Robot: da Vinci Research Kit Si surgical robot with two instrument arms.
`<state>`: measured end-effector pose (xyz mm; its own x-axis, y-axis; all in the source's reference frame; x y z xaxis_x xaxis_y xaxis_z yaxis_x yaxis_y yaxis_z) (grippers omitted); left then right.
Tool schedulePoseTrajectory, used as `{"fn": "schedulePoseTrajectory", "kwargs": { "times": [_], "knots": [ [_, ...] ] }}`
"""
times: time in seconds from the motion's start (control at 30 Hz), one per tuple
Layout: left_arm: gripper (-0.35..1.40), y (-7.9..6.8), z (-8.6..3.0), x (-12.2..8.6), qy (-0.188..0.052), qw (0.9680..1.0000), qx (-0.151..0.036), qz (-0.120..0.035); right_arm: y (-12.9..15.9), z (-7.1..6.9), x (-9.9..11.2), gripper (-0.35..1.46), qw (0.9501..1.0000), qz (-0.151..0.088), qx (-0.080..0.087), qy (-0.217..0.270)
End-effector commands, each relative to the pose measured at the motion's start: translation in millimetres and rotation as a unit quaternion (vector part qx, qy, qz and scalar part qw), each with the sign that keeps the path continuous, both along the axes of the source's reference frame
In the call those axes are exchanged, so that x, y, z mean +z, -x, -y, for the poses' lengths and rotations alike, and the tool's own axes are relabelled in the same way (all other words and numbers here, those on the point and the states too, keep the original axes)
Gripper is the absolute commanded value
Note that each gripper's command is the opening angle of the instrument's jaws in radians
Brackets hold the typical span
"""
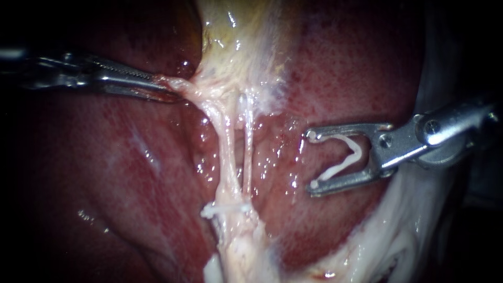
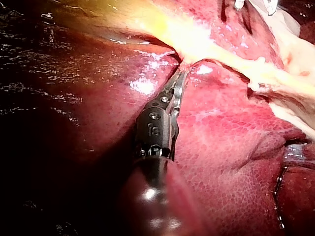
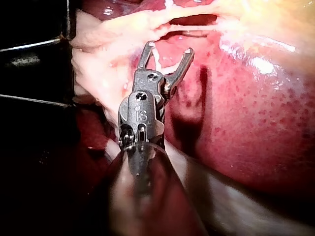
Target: Clipping second clip left tube
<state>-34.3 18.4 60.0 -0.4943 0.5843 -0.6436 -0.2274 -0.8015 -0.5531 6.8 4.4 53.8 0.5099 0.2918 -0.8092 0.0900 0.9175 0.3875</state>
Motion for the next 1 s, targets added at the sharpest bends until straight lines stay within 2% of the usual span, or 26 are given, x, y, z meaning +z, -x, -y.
{"fn": "schedulePoseTrajectory", "kwargs": {
  "times": [0.03, 0.13, 0.2, 0.3, 0.37, 0.5, 0.57, 0.63, 0.7, 0.77, 0.87, 0.9, 1.0],
  "knots": [
    [-0.35, -0.2, -0.1, -0.4, -0.001, 1.0000, 0.000, 0.000, 0.0, 0.0, 0.0, 0.50, 1.0000, 0.000, 0.000, 0.000],
    [-0.35, -1.2, -0.7, -2.0, -0.007, 1.0000, 0.004, 0.004, 0.0, 0.0, 0.0, 0.50, 1.0000, 0.000, 0.000, 0.000],
    [-0.35, -2.0, -1.4, -3.5, -0.006, 1.0000, -0.001, 0.001, 0.0, 0.0, 0.0, 0.50, 1.0000, 0.000, 0.000, 0.000],
    [-0.35, -3.3, -2.5, -6.0, -0.004, 0.9998, -0.016, 0.007, -0.3, 0.1, -0.1, 0.50, 1.0000, 0.000, 0.000, -0.001],
    [-0.35, -3.8, -2.9, -7.1, 0.001, 0.9998, -0.017, 0.006, -0.6, 0.2, -0.1, 0.50, 1.0000, -0.002, -0.002, -0.002],
    [-0.35, -3.9, -2.8, -7.6, 0.004, 0.9998, -0.018, 0.007, -2.1, 0.7, -0.4, 0.49, 0.9998, -0.009, -0.014, -0.006],
    [-0.35, -3.8, -2.7, -7.5, 0.004, 0.9998, -0.019, 0.006, -3.3, 0.9, -0.4, 0.49, 0.9994, -0.018, -0.012, -0.028],
    [-0.35, -3.6, -2.6, -7.4, 0.005, 0.9998, -0.019, 0.006, -4.9, 1.2, -0.4, 0.49, 0.9972, -0.036, -0.006, -0.066],
    [-0.35, -3.4, -2.6, -7.4, 0.005, 0.9998, -0.020, 0.005, -6.5, 1.6, -0.2, 0.49, 0.9931, -0.048, 0.014, -0.106],
    [-0.35, -3.4, -2.5, -7.4, 0.005, 0.9998, -0.020, 0.005, -8.0, 2.0, 0.1, 0.49, 0.9881, -0.056, 0.026, -0.141],
    [-0.35, -3.4, -2.5, -7.5, 0.005, 0.9998, -0.020, 0.005, -9.4, 2.4, 0.5, 0.49, 0.9824, -0.062, 0.035, -0.173],
    [-0.35, -3.4, -2.5, -7.5, 0.005, 0.9998, -0.020, 0.005, -10.1, 2.7, 0.9, 0.49, 0.9783, -0.064, 0.040, -0.193],
    [-0.35, -3.4, -2.5, -7.5, 0.005, 0.9998, -0.020, 0.005, -11.4, 3.1, 1.8, 0.50, 0.9723, -0.063, 0.048, -0.220]
  ]
}}
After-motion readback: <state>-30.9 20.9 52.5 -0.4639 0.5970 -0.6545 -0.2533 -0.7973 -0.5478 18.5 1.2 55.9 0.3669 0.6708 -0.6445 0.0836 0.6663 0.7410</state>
